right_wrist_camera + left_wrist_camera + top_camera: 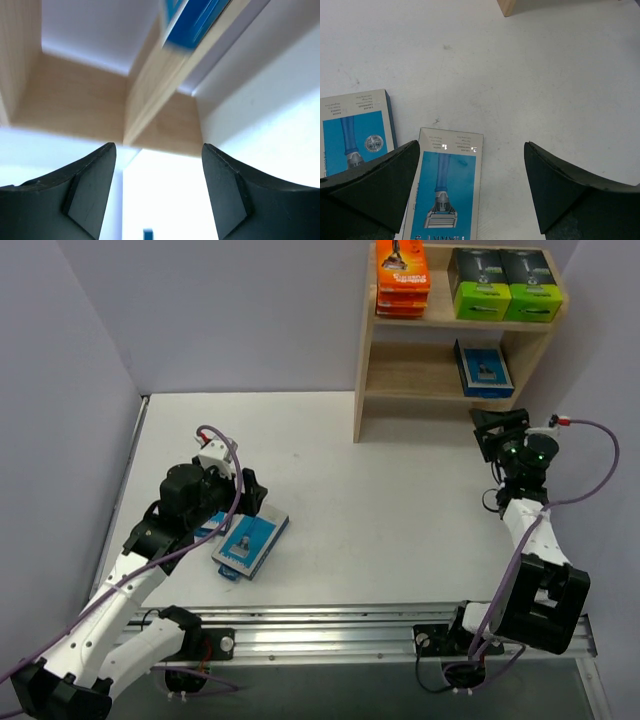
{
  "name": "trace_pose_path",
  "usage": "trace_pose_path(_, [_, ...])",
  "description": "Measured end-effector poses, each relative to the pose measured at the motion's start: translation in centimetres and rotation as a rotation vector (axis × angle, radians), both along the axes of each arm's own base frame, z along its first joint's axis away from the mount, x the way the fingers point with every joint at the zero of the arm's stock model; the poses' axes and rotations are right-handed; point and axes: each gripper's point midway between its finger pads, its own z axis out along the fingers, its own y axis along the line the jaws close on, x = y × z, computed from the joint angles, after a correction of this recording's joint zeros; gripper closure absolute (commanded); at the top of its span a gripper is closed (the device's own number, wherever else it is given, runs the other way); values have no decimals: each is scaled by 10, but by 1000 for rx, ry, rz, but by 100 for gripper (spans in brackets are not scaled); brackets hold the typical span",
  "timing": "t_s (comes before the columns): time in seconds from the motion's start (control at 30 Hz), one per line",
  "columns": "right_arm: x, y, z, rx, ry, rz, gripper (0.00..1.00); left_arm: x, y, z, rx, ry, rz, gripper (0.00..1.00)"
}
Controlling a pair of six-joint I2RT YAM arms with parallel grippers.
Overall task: Place and organize the shaving razors onto the shelf
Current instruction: Place the shaving razor onto shelf, then grab a shaving razor with the right arm
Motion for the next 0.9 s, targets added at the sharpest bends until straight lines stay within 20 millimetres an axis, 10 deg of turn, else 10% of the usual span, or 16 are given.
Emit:
trace_pose_path(0.23, [-64,157,-15,-153,-3,293,37,-1,6,2,6,-8,27,6])
trace_pose_path(0.4, [-140,253,-98,-202,119,520,41,-2,12,9,-1,-31,50,6])
trace_pose_path(0.6, [-206,308,-182,-341,285,680,42,1,21,12,3,-45,90,6])
trace_pose_path(0.9, [-193,412,-184,-467,254,795,38,3,36,15,12,-57,152,6])
